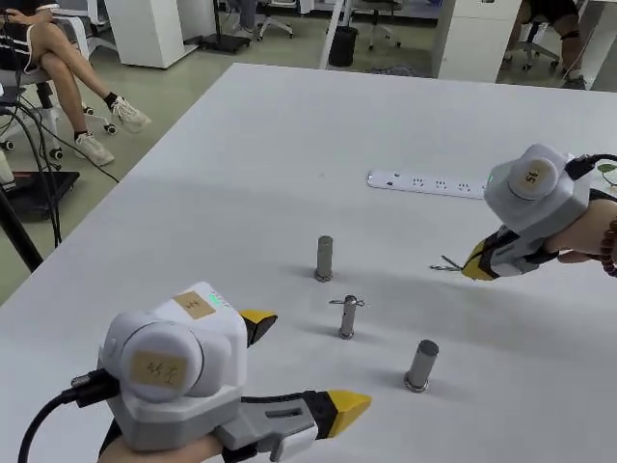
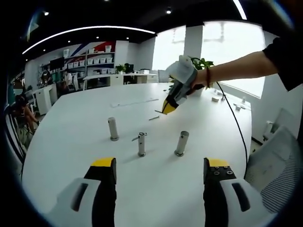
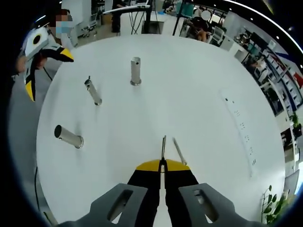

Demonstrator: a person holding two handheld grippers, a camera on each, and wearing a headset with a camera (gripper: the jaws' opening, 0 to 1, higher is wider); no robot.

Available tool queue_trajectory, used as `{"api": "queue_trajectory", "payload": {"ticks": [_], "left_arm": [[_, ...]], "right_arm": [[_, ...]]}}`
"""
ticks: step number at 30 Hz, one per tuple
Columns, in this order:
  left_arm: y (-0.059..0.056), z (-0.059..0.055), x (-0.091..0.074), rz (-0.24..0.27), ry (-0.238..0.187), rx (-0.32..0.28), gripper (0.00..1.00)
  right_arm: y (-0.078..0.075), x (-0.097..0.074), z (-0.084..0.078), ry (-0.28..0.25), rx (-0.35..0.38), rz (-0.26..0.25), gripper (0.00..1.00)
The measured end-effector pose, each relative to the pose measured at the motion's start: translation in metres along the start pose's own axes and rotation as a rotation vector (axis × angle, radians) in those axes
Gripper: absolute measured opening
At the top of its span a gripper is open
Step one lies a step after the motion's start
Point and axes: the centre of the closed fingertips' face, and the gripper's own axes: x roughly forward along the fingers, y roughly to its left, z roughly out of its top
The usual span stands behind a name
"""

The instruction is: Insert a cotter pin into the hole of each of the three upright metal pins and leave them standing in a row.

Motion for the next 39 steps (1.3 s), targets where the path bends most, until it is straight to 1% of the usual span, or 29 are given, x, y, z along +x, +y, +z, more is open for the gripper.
{"api": "queue_trajectory", "payload": {"ticks": [2,3,4,6,11,13,14,15,16,17,18,21,24,25,27,28,31,33,35,36,39], "left_arm": [[-0.003,0.003,0.0,-0.018,-0.013,0.007,0.68],[-0.004,0.004,-0.001,-0.027,-0.014,-0.003,0.66],[-0.006,0.004,-0.001,-0.044,-0.014,-0.027,0.64],[-0.005,0.008,-0.001,-0.048,-0.025,-0.041,0.63],[-0.004,0.016,-0.001,-0.058,-0.03,-0.041,0.59],[-0.004,0.019,0.0,-0.058,-0.023,-0.034,0.56],[-0.002,0.019,0.001,-0.055,-0.004,-0.023,0.53],[-0.002,0.02,0.002,-0.057,-0.002,-0.022,0.5],[-0.002,0.022,0.003,-0.059,-0.001,-0.024,0.49],[-0.002,0.023,0.004,-0.061,-0.003,-0.027,0.47],[-0.002,0.026,0.005,-0.066,-0.007,-0.033,0.47],[-0.003,0.031,0.008,-0.075,-0.006,-0.042,0.44],[-0.005,0.036,0.012,-0.092,0.0,-0.063,0.41],[-0.006,0.037,0.013,-0.098,0.001,-0.069,0.39],[-0.01,0.04,0.016,-0.115,-0.002,-0.077,0.35],[-0.011,0.041,0.017,-0.121,0.001,-0.078,0.33],[-0.016,0.042,0.021,-0.144,0.011,-0.107,0.31],[-0.017,0.043,0.023,-0.146,0.011,-0.122,0.3],[-0.018,0.043,0.025,-0.146,0.02,-0.128,0.29],[-0.019,0.042,0.025,-0.148,0.023,-0.134,0.28],[-0.018,0.041,0.028,-0.141,0.03,-0.178,0.26]], "right_arm": [[0.006,-0.006,0.006,-0.021,-0.025,0.004,0.0],[0.007,-0.008,0.008,-0.027,-0.04,0.0,0.0],[0.011,-0.011,0.011,-0.035,-0.051,-0.001,0.0],[0.016,-0.017,0.017,-0.053,-0.062,-0.001,0.0],[0.028,-0.027,0.026,-0.088,-0.09,-0.003,0.0],[0.035,-0.031,0.029,-0.102,-0.104,-0.003,0.0],[0.039,-0.033,0.031,-0.111,-0.112,-0.003,0.0],[0.042,-0.034,0.032,-0.119,-0.115,-0.002,0.0],[0.046,-0.036,0.033,-0.126,-0.12,0.002,0.0],[0.044,-0.033,0.033,-0.136,-0.127,0.003,0.0],[0.046,-0.033,0.034,-0.141,-0.135,0.005,0.0],[0.059,-0.038,0.038,-0.151,-0.164,0.008,0.0],[0.072,-0.043,0.042,-0.165,-0.178,0.011,0.0],[0.066,-0.041,0.043,-0.17,-0.181,0.013,0.0],[0.072,-0.042,0.047,-0.179,-0.197,0.014,0.0],[0.075,-0.043,0.048,-0.182,-0.202,0.016,0.0],[0.09,-0.046,0.055,-0.204,-0.225,0.026,0.0],[0.096,-0.047,0.058,-0.211,-0.237,0.03,0.0],[0.104,-0.048,0.063,-0.23,-0.251,0.037,0.0],[0.105,-0.048,0.064,-0.232,-0.253,0.039,0.0],[0.115,-0.048,0.07,-0.246,-0.274,0.048,0.0]]}}
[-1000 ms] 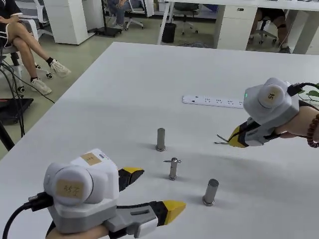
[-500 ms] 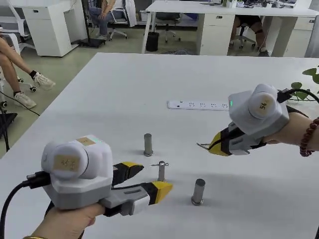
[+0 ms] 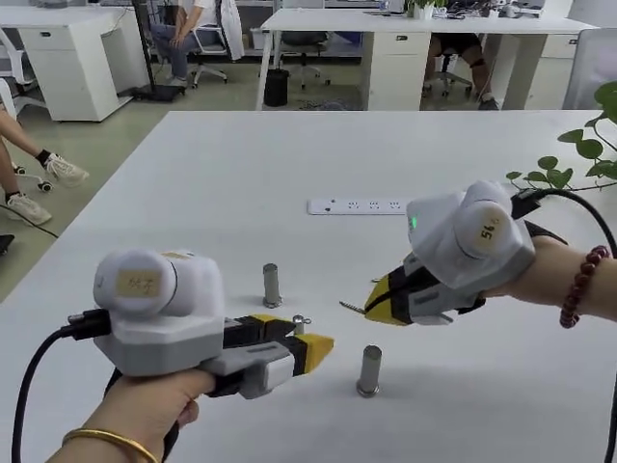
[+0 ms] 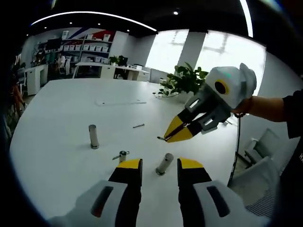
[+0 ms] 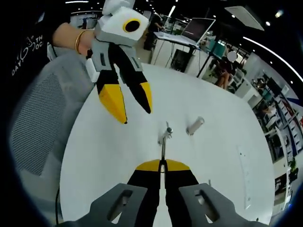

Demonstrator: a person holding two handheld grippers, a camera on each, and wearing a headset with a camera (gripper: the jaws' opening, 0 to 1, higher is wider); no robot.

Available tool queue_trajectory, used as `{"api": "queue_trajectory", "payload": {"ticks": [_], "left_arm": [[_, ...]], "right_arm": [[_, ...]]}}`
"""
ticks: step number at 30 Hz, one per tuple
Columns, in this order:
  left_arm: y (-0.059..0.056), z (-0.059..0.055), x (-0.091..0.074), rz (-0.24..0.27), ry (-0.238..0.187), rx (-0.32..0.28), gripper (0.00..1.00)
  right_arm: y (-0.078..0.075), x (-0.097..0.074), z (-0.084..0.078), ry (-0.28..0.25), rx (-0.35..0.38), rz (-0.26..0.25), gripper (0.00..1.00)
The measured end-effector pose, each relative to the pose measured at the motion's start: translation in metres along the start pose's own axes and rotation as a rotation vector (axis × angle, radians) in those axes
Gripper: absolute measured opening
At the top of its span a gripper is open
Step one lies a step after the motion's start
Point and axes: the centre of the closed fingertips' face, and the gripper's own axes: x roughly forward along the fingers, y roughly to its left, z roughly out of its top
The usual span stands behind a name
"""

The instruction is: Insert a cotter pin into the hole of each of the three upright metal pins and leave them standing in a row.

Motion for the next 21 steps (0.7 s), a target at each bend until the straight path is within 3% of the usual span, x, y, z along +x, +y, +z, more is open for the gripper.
{"api": "queue_trajectory", "payload": {"ticks": [4,11,16,21], "left_arm": [[-0.002,-0.002,0.002,-0.004,0.007,-0.028,0.21],[-0.003,0.001,0.005,-0.026,-0.014,-0.134,0.18],[-0.01,0.007,0.005,-0.076,-0.052,-0.21,0.1],[-0.01,0.005,0.006,-0.08,-0.048,-0.222,0.07]], "right_arm": [[0.009,0.002,0.009,-0.017,-0.018,0.018,0.0],[0.02,0.003,0.023,-0.043,-0.075,0.033,0.0],[0.024,0.004,0.029,-0.055,-0.104,0.039,0.0],[0.027,0.004,0.032,-0.066,-0.113,0.04,0.0]]}}
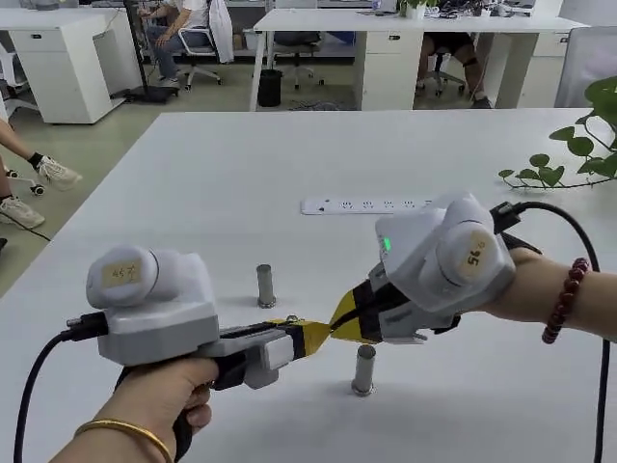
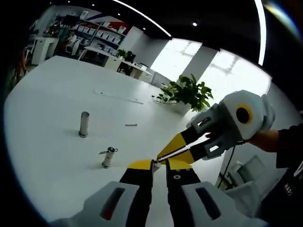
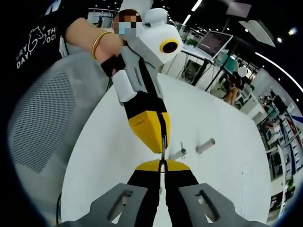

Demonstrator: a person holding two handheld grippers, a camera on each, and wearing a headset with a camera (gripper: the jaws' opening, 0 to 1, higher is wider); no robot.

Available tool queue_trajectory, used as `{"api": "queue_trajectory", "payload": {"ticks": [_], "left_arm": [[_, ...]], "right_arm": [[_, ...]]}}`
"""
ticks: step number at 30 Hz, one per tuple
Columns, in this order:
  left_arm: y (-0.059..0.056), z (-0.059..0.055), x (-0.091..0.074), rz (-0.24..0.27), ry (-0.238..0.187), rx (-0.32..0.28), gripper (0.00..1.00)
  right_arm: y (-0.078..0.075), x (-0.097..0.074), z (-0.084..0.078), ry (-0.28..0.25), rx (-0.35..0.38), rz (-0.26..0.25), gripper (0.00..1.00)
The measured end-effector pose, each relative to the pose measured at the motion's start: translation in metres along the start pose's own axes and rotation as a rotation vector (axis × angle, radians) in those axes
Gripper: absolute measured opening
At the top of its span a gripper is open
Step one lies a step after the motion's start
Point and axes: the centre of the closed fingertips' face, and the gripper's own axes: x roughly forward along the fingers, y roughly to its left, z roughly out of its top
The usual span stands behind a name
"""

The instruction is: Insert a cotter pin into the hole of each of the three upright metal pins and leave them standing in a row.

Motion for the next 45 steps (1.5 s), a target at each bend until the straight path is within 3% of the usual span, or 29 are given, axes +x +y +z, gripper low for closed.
{"api": "queue_trajectory", "payload": {"ticks": [6,15,19,21,33,35,45], "left_arm": [[0.0,0.001,0.0,-0.005,-0.021,-0.049,0.05],[-0.001,0.0,-0.003,0.007,-0.035,-0.072,0.0],[-0.003,0.002,-0.004,0.006,-0.056,-0.001,0.0],[-0.002,0.004,-0.004,0.003,-0.056,0.033,0.0],[0.002,0.007,-0.003,0.004,-0.065,0.079,0.0],[0.004,0.007,-0.004,0.004,-0.061,0.092,0.0],[0.007,0.001,-0.011,-0.016,-0.049,0.191,0.0]], "right_arm": [[0.001,0.001,0.003,-0.009,-0.006,-0.003,0.0],[0.002,0.001,0.007,-0.02,-0.008,-0.011,0.0],[0.0,0.001,0.008,-0.029,0.009,-0.019,0.0],[0.0,0.001,0.008,-0.033,0.04,-0.015,0.0],[-0.003,0.002,0.005,-0.105,0.256,-0.023,0.0],[-0.004,0.001,0.003,-0.114,0.288,-0.03,0.04],[0.004,0.001,-0.002,-0.178,0.49,0.039,0.09]]}}
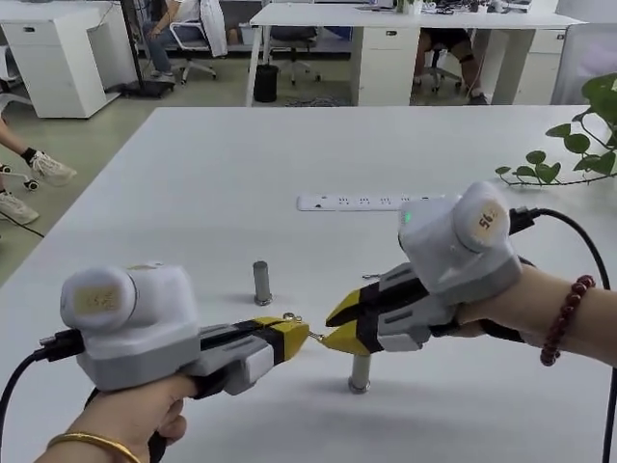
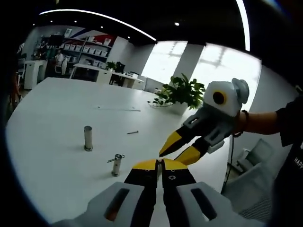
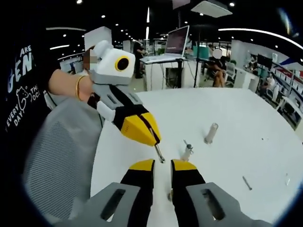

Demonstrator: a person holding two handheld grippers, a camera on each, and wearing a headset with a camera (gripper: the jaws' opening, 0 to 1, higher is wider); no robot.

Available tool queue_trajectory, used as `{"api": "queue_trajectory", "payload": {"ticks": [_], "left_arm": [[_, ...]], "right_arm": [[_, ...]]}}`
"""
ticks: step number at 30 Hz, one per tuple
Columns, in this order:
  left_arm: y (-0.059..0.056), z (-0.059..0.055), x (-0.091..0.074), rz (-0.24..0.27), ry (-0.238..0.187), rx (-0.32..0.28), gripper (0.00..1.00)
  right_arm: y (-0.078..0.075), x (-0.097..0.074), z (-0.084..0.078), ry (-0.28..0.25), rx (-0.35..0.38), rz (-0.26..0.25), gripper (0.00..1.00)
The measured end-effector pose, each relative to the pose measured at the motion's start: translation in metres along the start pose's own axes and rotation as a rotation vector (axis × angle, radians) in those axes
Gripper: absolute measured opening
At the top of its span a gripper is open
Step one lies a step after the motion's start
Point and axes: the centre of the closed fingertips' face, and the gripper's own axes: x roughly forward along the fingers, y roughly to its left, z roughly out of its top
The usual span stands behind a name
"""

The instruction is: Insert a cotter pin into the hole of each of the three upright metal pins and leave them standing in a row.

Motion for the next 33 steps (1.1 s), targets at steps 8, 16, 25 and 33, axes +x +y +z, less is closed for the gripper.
{"api": "queue_trajectory", "payload": {"ticks": [8,16,25,33], "left_arm": [[-0.007,-0.001,-0.003,-0.046,-0.017,0.057,0.0],[-0.025,-0.001,-0.004,-0.13,-0.026,0.112,0.0],[-0.035,-0.004,-0.002,-0.172,-0.021,0.122,0.0],[-0.034,-0.008,-0.004,-0.183,-0.008,0.084,0.0]], "right_arm": [[0.007,0.001,-0.01,-0.026,0.146,0.07,0.1],[0.018,-0.003,-0.012,-0.078,0.221,0.153,0.08],[0.034,-0.005,-0.004,-0.098,0.185,0.181,0.03],[0.038,-0.004,-0.006,-0.04,0.114,0.186,0.0]]}}
